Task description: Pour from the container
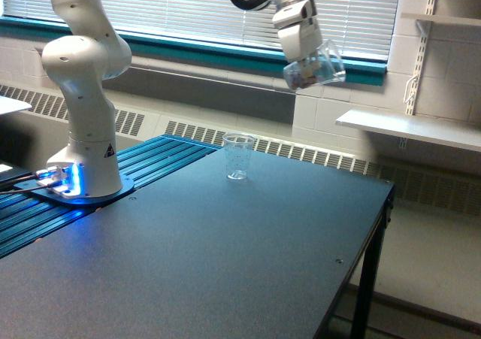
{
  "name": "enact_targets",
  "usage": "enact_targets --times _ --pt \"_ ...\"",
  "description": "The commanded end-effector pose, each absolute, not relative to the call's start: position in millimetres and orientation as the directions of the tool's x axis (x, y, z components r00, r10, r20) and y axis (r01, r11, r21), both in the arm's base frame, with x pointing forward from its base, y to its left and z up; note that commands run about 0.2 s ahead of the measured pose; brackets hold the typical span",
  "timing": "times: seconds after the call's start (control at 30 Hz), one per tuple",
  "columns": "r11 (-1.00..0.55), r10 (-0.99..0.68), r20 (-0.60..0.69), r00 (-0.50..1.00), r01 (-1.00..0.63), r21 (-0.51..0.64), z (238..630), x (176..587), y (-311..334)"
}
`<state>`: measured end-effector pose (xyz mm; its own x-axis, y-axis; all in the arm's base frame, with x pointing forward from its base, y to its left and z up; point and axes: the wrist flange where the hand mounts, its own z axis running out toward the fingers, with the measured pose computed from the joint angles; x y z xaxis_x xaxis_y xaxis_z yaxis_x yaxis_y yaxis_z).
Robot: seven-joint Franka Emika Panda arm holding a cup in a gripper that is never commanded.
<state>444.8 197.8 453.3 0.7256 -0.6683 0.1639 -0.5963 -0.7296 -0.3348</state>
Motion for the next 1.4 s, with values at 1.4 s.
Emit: enact_targets --times 1.4 --pt "-0.9 -0.419 -0.02 0.908 -0.418 -0.122 352 201 303"
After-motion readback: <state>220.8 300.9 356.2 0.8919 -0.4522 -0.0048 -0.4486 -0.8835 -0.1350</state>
